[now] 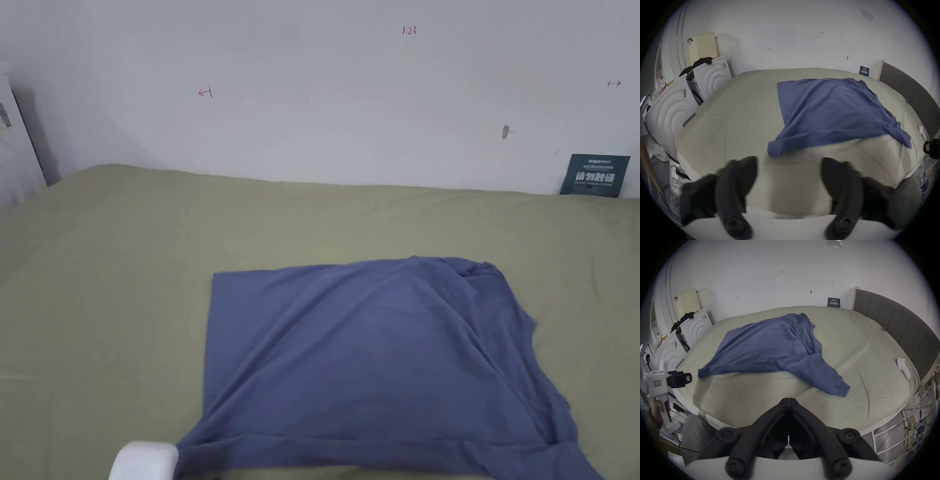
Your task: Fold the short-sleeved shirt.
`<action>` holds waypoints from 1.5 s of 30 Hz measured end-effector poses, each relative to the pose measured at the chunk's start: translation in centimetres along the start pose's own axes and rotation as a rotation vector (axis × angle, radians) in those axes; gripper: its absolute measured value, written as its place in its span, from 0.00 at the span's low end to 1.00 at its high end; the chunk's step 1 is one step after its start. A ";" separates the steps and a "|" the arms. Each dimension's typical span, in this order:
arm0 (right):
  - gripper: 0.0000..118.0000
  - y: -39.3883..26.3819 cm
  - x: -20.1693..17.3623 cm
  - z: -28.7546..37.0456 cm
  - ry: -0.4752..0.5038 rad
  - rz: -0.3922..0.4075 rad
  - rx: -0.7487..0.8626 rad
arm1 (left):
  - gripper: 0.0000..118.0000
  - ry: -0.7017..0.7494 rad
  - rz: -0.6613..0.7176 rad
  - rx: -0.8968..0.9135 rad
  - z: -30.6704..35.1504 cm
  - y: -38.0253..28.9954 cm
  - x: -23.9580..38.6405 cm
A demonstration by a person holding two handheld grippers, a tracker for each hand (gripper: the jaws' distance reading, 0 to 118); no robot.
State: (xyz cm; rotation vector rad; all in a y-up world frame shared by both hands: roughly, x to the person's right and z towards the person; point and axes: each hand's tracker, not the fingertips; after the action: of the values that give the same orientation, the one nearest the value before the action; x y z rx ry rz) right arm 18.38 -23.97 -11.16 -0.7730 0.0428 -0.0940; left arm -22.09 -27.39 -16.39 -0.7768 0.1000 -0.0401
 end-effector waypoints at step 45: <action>0.07 13.5 6.0 -12.6 -0.033 0.150 0.040 | 0.00 -0.075 0.030 0.014 -6.4 6.4 -1.3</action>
State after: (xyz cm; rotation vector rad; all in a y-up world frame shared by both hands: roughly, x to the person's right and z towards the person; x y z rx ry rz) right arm 24.41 -23.69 -29.62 -0.7284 0.0675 0.0596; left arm -24.07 -27.20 -25.32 -0.7618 0.0399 0.0172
